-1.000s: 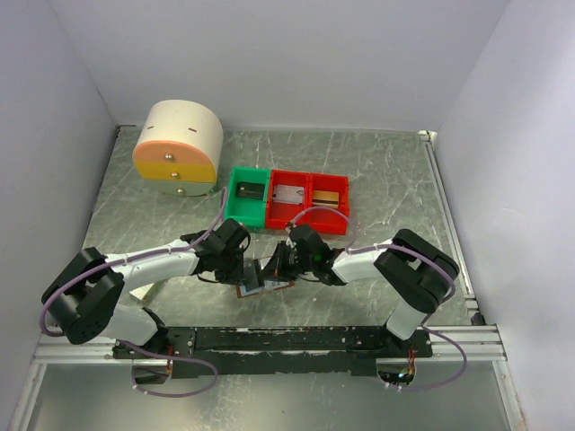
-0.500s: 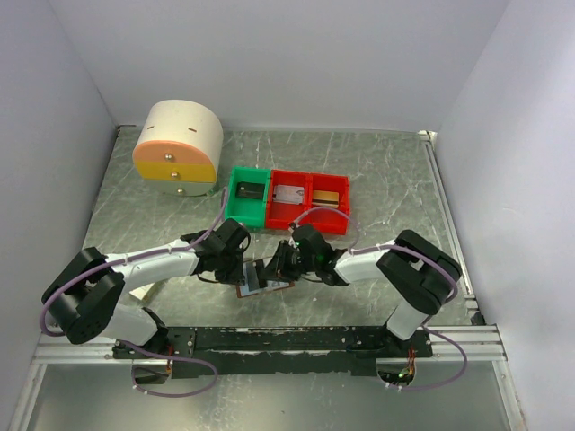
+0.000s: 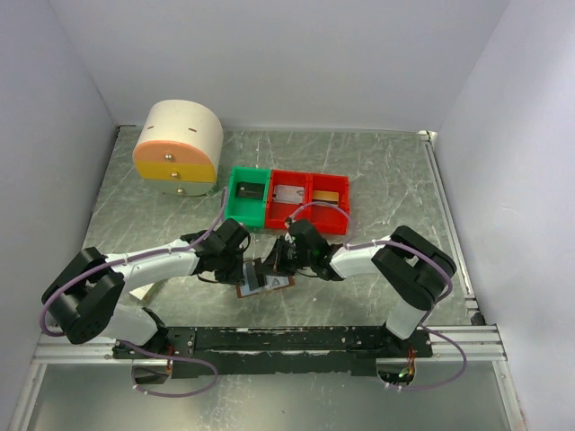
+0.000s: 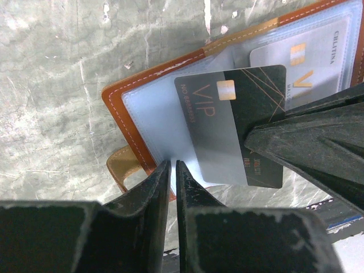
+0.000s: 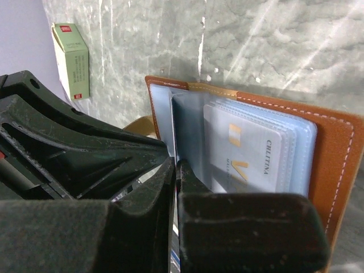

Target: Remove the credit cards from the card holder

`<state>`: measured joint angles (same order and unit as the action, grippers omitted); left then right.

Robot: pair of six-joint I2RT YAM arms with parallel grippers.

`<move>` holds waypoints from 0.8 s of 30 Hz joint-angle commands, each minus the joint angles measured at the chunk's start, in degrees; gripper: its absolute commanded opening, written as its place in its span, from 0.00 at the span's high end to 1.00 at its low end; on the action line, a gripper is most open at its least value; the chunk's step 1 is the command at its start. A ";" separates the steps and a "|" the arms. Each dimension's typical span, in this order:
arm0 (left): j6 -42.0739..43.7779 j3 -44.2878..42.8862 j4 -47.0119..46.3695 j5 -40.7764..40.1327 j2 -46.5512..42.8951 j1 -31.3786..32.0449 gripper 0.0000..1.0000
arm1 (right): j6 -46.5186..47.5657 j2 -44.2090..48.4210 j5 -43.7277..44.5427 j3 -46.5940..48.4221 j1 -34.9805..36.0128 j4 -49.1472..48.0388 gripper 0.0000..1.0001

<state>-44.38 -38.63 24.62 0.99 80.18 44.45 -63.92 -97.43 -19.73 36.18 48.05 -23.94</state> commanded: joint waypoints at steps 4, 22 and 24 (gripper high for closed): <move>0.80 -0.10 0.55 -1.84 0.11 -0.25 0.79 | 0.60 3.76 0.67 -3.46 -1.32 -0.34 0.97; 1.14 -0.47 0.03 -1.11 1.20 -0.24 0.81 | 1.85 0.16 -4.58 -1.76 -0.39 -2.40 0.76; 1.10 -0.48 0.00 -1.07 1.13 -0.26 0.81 | 1.15 -0.24 -4.69 -2.02 -0.38 -3.72 0.79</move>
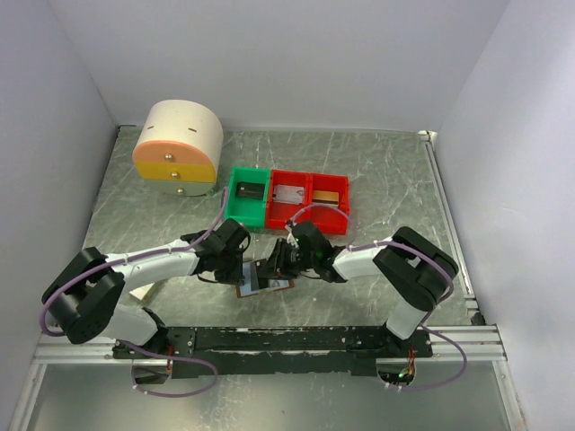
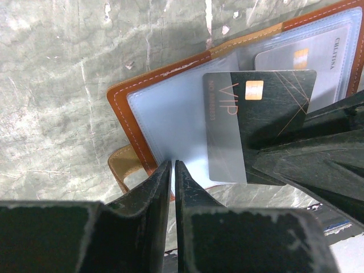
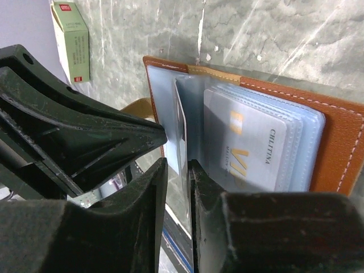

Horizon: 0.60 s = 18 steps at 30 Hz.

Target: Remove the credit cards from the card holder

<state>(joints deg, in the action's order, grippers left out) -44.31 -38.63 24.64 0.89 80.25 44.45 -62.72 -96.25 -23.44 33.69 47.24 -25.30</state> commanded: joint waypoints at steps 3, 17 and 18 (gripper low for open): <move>1.07 -0.48 0.04 -0.91 0.92 -0.24 0.81 | -0.49 -2.03 -0.82 0.77 0.53 -2.99 0.81; 0.96 -0.54 0.13 -1.09 0.76 -0.24 0.81 | -2.39 -0.71 1.57 -0.78 0.57 -3.66 0.94; 0.98 -0.62 0.22 -1.19 0.72 -0.24 0.81 | -2.18 -0.34 1.79 -0.74 0.57 -3.09 0.95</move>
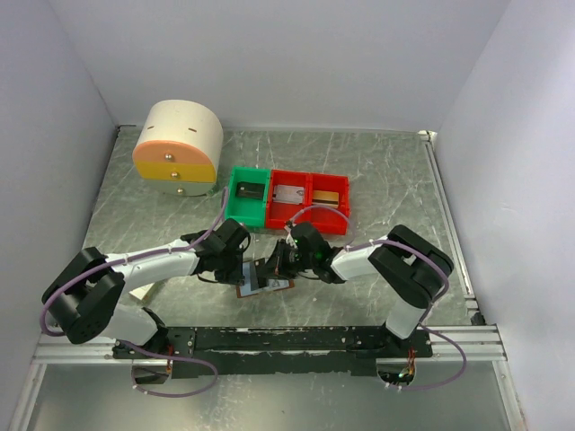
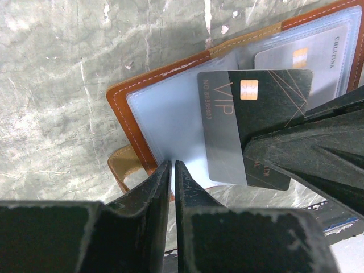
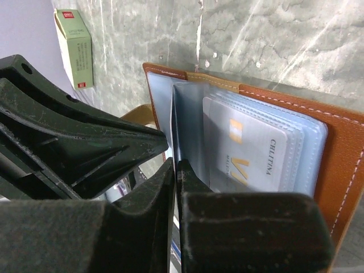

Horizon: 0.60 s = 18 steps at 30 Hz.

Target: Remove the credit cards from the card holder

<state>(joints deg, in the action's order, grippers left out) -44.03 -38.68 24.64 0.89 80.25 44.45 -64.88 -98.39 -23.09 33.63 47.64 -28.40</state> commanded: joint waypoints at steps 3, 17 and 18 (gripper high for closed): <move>0.70 -0.48 0.23 -1.36 0.33 -0.24 0.80 | 0.99 3.62 2.76 -0.60 0.24 2.54 0.99; 0.28 -1.04 0.94 -3.27 -3.11 -0.24 0.72 | 6.65 17.07 10.90 -2.62 0.08 15.69 1.00; 0.18 -1.38 1.24 -3.60 -3.63 -0.24 0.70 | 6.90 18.03 11.08 -2.94 0.06 15.47 1.00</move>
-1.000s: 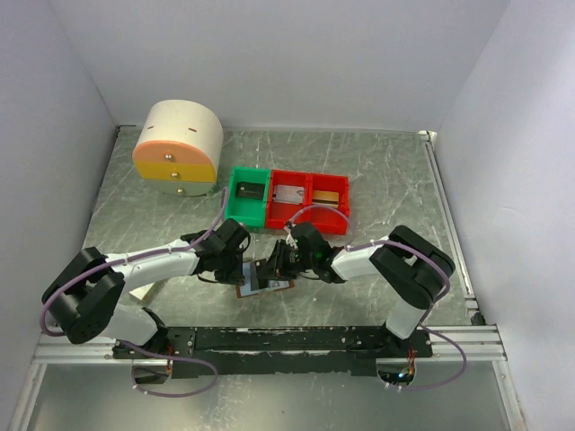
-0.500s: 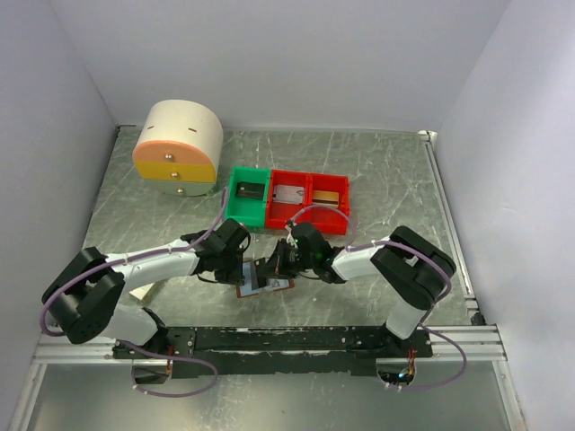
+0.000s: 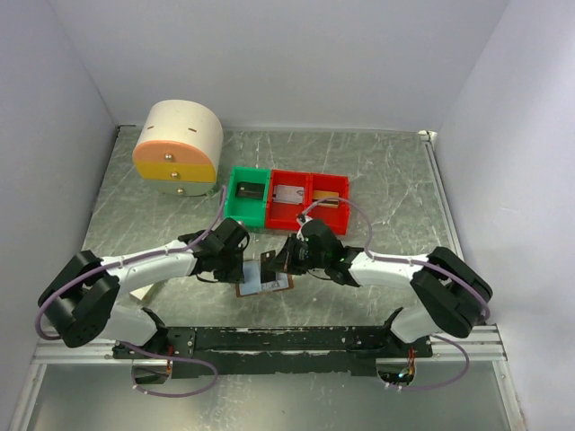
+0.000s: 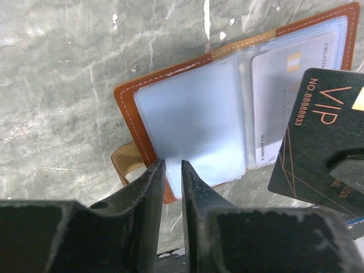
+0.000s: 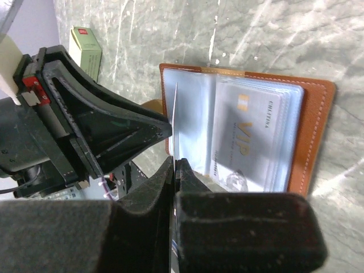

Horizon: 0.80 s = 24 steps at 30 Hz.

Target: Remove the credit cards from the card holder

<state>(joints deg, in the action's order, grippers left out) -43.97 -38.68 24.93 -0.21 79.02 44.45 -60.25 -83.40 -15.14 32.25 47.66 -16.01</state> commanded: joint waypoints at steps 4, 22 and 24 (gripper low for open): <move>0.01 -2.98 2.80 -4.33 -4.87 -0.26 0.63 | 4.11 5.37 3.29 -2.18 0.06 1.74 1.00; 9.84 -11.89 11.89 -3.82 -19.11 -16.26 0.00 | 25.21 14.48 15.83 2.02 9.73 1.20 1.00; 11.77 -13.16 13.28 -3.06 -20.74 -21.04 0.00 | 28.68 14.48 18.89 3.29 11.00 1.93 1.00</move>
<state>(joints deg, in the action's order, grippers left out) -37.69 -48.01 34.72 -5.89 61.41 30.33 -40.60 -69.84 -4.14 32.47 56.29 -14.66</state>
